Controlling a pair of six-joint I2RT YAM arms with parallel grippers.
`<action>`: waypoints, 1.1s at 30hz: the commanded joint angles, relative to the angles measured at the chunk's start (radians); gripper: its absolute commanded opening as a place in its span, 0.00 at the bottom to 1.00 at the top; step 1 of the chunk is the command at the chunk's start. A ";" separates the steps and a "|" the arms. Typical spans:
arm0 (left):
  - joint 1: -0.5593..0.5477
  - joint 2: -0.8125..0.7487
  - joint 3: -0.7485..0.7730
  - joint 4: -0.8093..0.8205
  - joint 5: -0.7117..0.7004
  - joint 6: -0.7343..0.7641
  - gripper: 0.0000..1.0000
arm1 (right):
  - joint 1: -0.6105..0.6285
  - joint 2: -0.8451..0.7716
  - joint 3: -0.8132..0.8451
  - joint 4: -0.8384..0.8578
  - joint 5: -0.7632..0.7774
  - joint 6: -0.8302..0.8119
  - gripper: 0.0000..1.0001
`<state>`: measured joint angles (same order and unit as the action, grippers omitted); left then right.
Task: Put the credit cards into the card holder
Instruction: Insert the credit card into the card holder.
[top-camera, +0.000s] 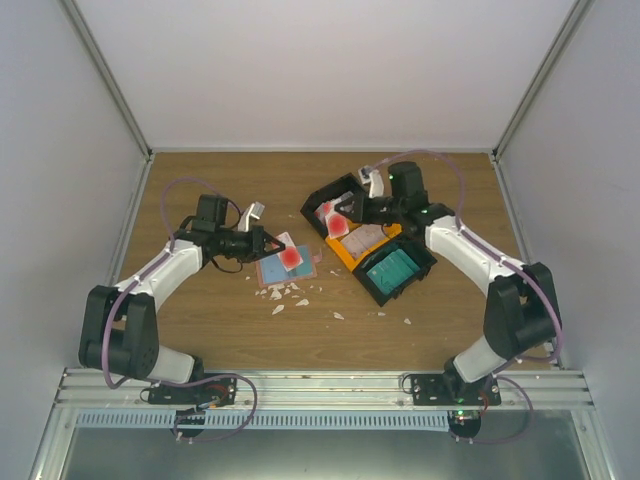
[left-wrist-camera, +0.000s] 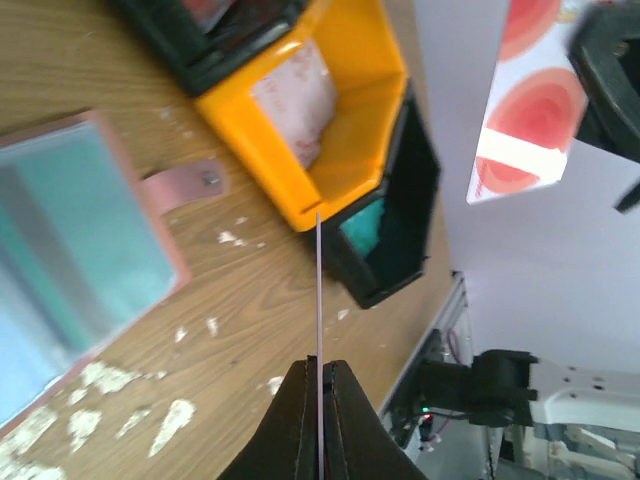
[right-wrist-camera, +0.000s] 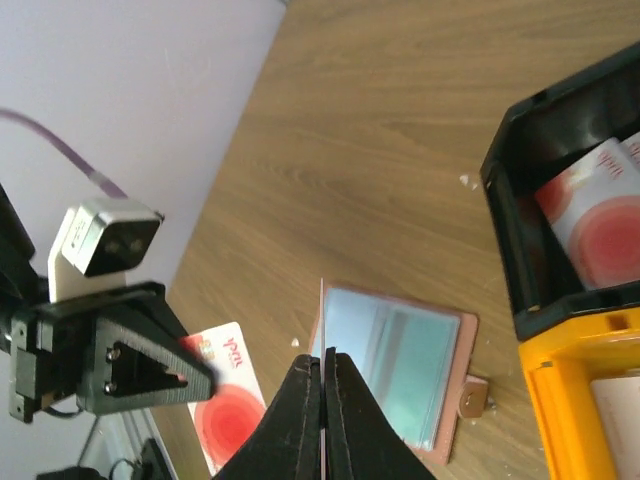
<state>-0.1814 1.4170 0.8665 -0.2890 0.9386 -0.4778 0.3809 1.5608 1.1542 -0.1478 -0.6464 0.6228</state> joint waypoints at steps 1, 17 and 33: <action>0.018 0.035 0.042 -0.148 -0.118 0.105 0.00 | 0.082 0.058 0.030 -0.076 0.044 -0.117 0.01; 0.060 0.363 0.233 -0.338 -0.082 0.271 0.00 | 0.228 0.315 0.044 0.029 0.093 -0.095 0.01; 0.095 0.403 0.221 -0.317 -0.087 0.277 0.00 | 0.219 0.407 0.060 0.011 0.169 -0.078 0.01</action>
<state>-0.0879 1.7920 1.0763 -0.6266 0.8242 -0.2050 0.6056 1.9423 1.1927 -0.1497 -0.5144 0.5358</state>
